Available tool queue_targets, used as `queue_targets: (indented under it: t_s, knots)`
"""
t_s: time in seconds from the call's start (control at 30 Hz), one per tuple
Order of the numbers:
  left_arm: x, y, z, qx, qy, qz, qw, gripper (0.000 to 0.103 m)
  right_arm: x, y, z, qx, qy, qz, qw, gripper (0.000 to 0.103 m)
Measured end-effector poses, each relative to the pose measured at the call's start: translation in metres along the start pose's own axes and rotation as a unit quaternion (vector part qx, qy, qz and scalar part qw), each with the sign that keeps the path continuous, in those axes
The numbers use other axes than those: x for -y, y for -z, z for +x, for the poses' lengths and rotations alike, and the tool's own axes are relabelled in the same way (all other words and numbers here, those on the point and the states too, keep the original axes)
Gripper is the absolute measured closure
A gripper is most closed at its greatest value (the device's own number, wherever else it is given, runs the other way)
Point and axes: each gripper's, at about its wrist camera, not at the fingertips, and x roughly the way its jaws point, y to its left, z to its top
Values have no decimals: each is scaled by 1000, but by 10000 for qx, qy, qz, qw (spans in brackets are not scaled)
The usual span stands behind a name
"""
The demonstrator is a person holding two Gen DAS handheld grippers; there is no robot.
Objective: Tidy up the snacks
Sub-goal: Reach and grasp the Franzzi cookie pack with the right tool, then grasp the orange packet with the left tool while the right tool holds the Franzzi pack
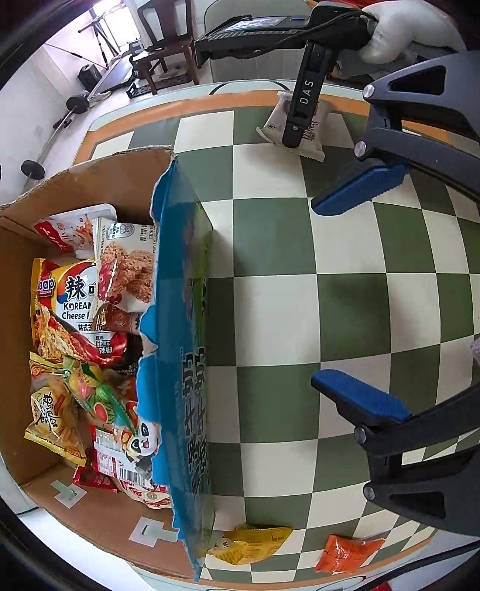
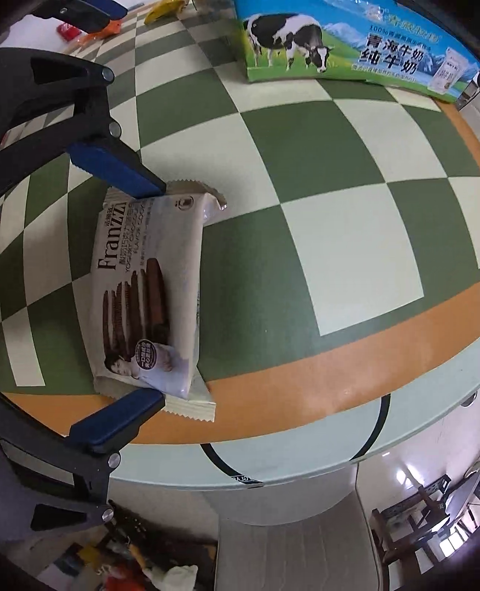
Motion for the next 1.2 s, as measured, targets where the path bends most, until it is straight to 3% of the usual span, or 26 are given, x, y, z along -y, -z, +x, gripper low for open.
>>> queue_targets:
  t_s: [0.2, 0.33, 0.6, 0.7, 0.87, 1.0, 1.2]
  knots:
    - [1, -2, 1, 4, 1, -57, 10000, 18, -3, -12, 20, -323, 81, -61, 9994, 0]
    - [-4, 1, -4, 83, -54, -80, 9999, 18, -4, -13, 12, -39, 73, -126, 9999, 10]
    - [-47, 21, -24, 252, -392, -340, 9983, 18, -20, 14, -14, 331, -450, -444, 9974, 11]
    - [-76, 34, -31, 276, -666, -384, 9967, 18, -54, 36, -30, 426, -729, -844, 9929, 11]
    - [-153, 61, -38, 169, -1422, -459, 9886, 18, -125, 75, -53, 409, -1190, -1395, 9822, 11]
    - [-228, 80, -36, -109, -1821, -585, 9815, 18, -214, 108, -62, 345, -1353, -1875, 9723, 11]
    - [-314, 88, -30, -434, -2246, -428, 9725, 18, -298, 135, -58, 212, -1460, -2124, 9660, 11]
